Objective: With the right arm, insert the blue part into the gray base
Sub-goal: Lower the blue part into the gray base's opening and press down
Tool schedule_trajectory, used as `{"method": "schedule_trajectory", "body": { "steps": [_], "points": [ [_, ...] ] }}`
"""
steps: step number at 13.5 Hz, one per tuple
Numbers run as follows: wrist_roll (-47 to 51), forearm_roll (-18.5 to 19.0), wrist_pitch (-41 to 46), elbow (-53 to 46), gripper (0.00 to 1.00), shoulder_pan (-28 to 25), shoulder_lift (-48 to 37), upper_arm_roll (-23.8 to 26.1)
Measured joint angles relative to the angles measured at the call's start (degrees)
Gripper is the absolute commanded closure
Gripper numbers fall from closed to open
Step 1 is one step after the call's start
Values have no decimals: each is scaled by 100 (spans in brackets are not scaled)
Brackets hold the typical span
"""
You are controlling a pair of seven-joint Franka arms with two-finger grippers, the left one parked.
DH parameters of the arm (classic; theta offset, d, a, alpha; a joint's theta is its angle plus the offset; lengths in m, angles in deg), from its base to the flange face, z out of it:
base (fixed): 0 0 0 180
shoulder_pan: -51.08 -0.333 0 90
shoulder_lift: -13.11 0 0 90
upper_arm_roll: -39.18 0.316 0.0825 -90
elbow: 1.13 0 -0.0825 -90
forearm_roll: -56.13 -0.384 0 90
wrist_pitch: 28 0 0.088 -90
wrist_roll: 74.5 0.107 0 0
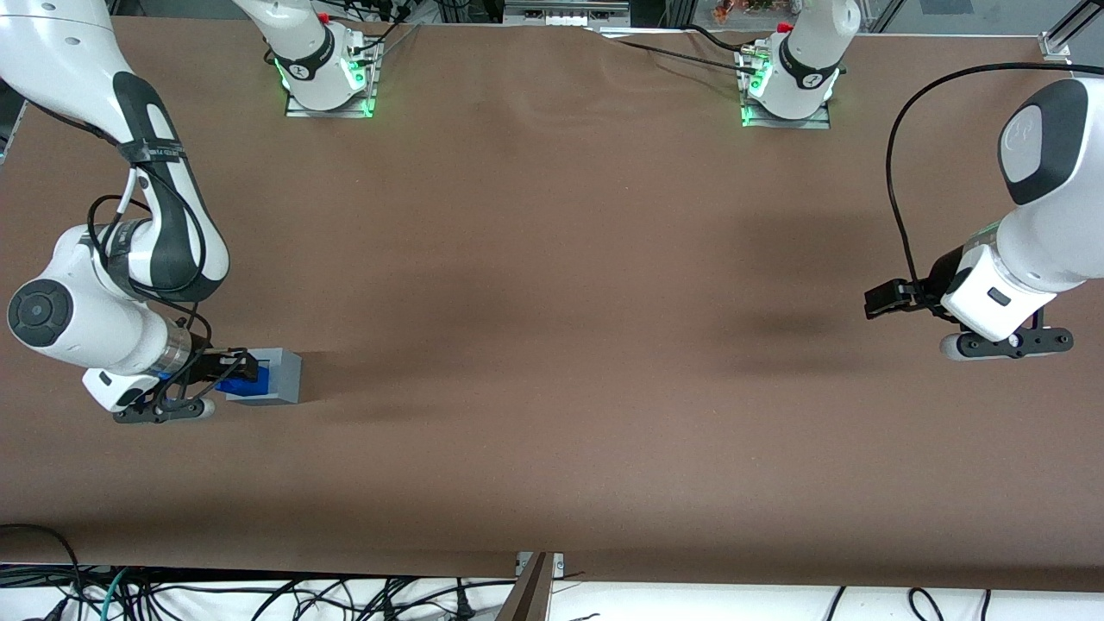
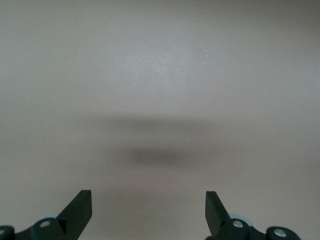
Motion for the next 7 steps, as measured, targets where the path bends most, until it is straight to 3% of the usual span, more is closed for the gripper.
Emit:
{"method": "schedule_trajectory", "body": {
  "steps": [7],
  "points": [
    [1,-9,103,9,66,12,-19,0]
  ]
}}
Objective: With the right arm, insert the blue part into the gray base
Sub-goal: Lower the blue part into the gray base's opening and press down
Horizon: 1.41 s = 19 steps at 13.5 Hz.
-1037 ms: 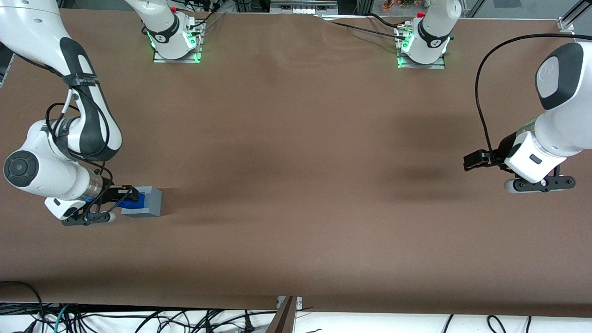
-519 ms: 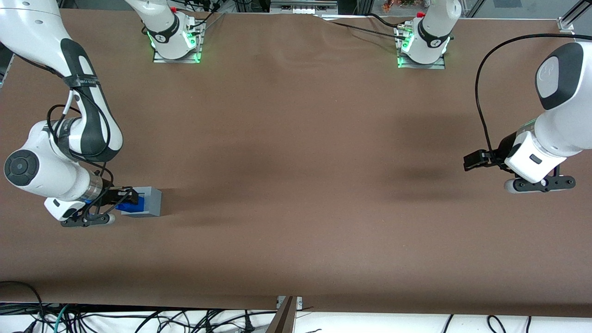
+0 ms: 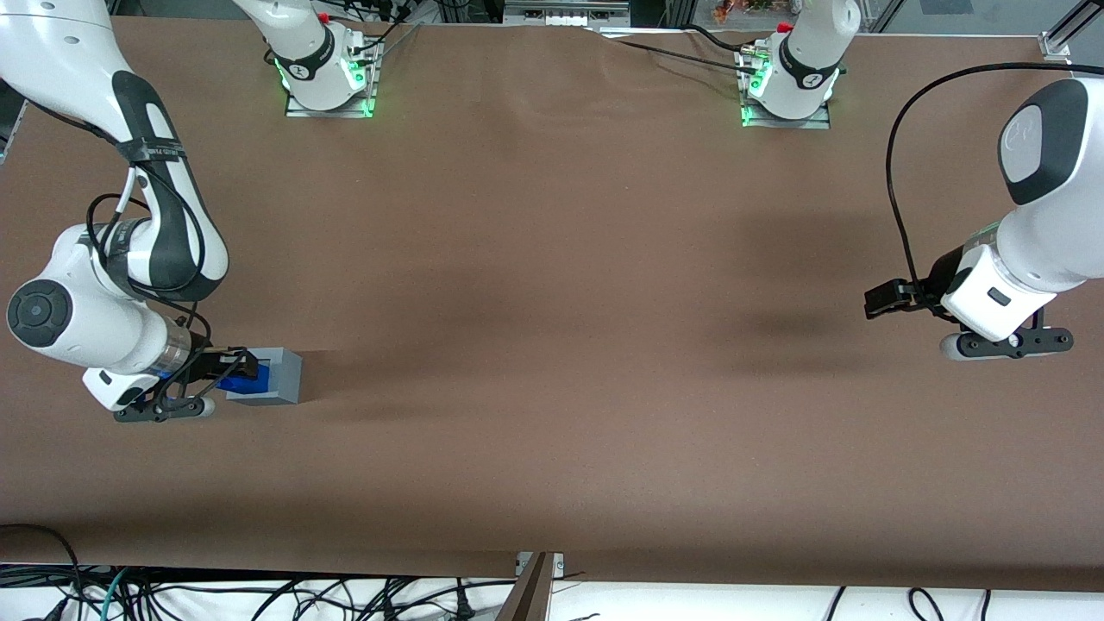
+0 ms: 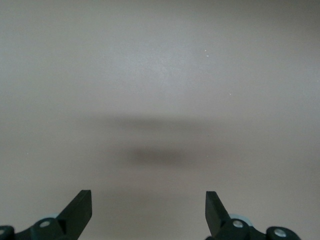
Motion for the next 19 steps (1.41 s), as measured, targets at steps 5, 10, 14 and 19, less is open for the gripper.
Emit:
{"method": "schedule_trajectory", "body": {
  "steps": [5,10,14,19],
  "points": [
    [0,-21,35,16,66,15,-13,0],
    [25,-51,108,190,66,48,-111,-3],
    [30,-54,139,247,66,51,-156,-5],
    [30,-60,-50,272,66,52,-77,-8]
  ]
}}
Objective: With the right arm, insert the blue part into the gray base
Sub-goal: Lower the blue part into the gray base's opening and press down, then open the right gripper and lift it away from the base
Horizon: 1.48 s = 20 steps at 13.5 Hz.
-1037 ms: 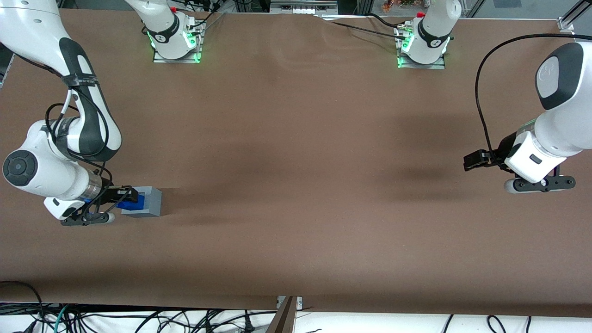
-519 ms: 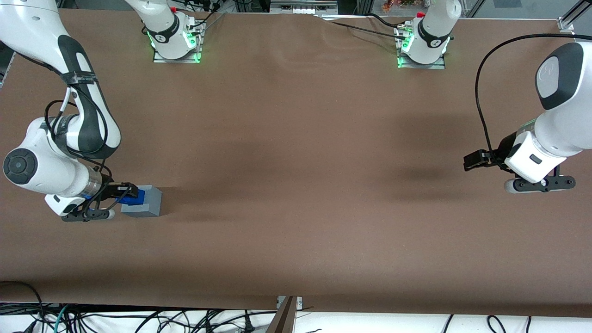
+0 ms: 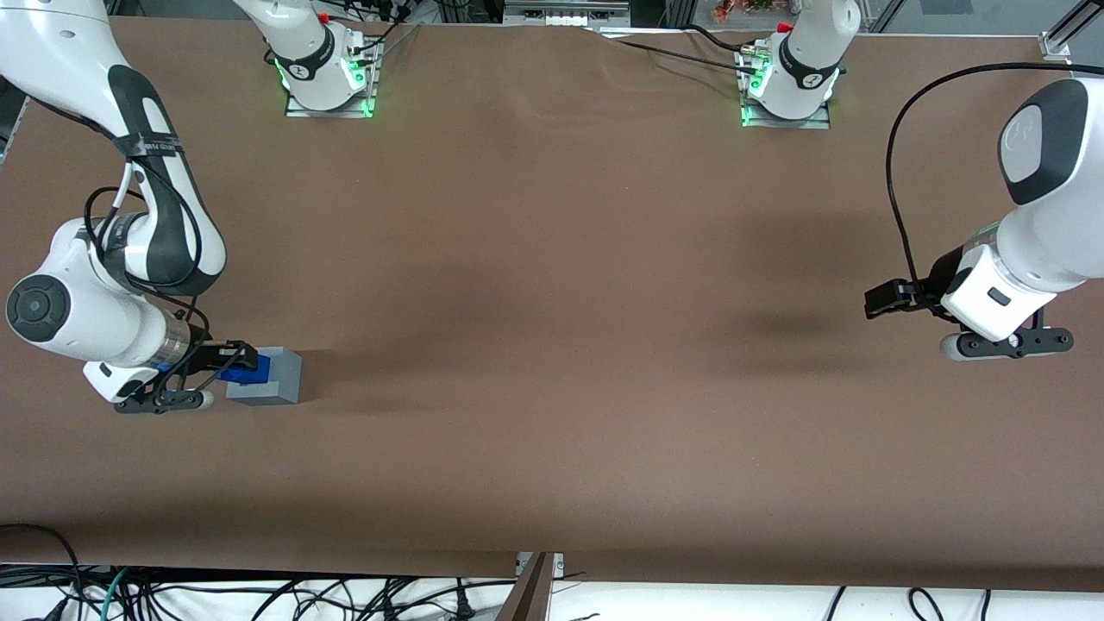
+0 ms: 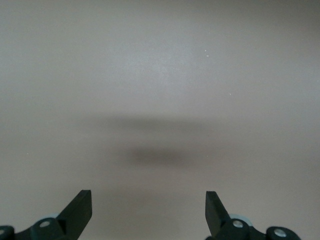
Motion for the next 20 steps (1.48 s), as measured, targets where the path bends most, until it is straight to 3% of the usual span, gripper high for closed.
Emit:
{"method": "schedule_trajectory", "body": {
  "steps": [3,5,9,13,17,20],
  "points": [
    [1,-2,-32,-2,63,3,41,-4],
    [1,-3,-40,-1,1,4,41,-3],
    [165,-9,-271,-29,0,-3,249,3],
    [363,-9,300,-286,0,-20,-19,43],
    [385,-21,1455,-456,0,-20,-984,49],
    [400,-323,2247,-391,0,-23,-1900,68]
  ]
}}
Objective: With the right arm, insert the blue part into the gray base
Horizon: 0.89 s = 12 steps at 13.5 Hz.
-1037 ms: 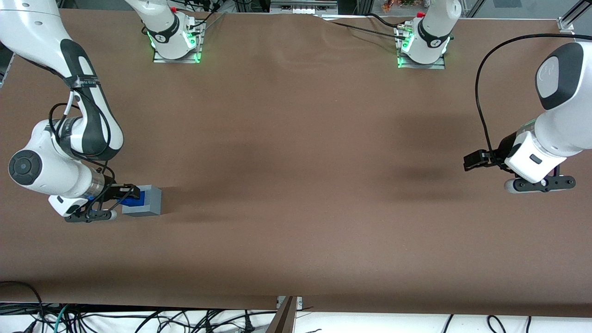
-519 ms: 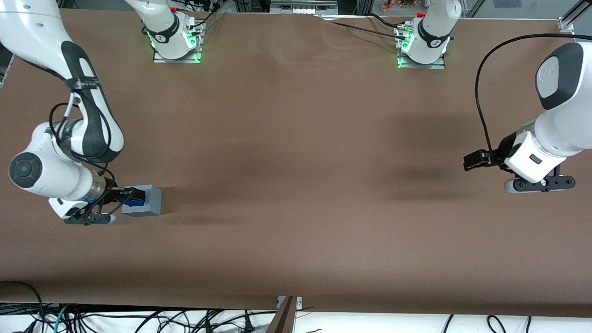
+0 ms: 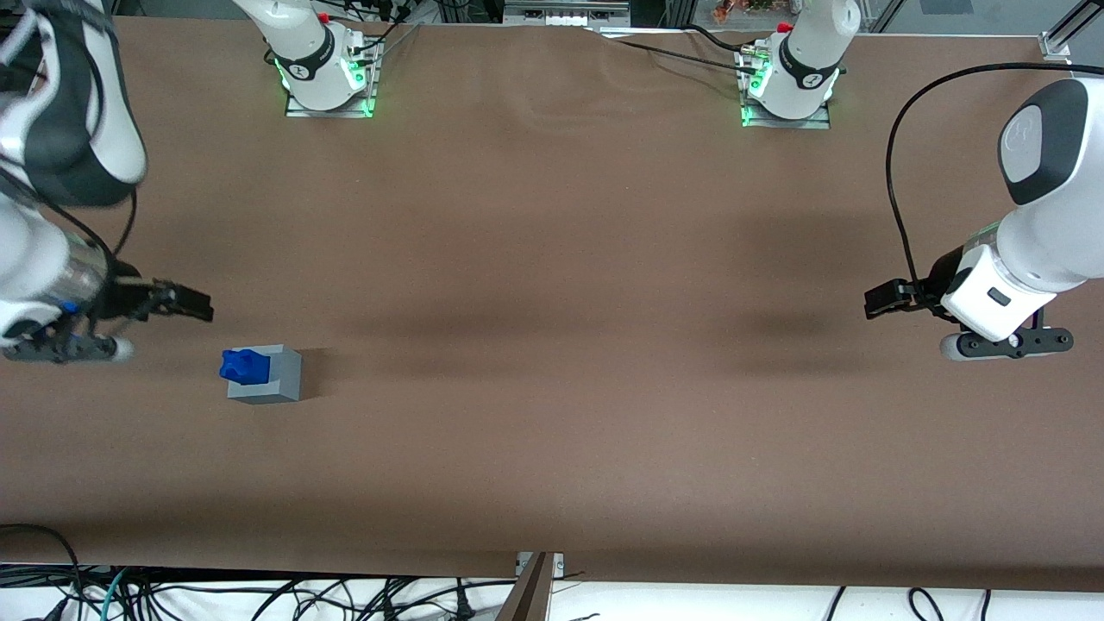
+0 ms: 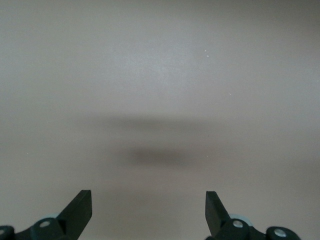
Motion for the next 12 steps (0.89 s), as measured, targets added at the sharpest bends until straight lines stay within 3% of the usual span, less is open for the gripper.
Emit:
{"method": "schedule_trajectory", "body": {
  "steps": [4,12],
  "points": [
    [12,-174,170,671,0,-4,-1028,17],
    [12,-206,488,655,0,-3,-1125,22]
  ]
}}
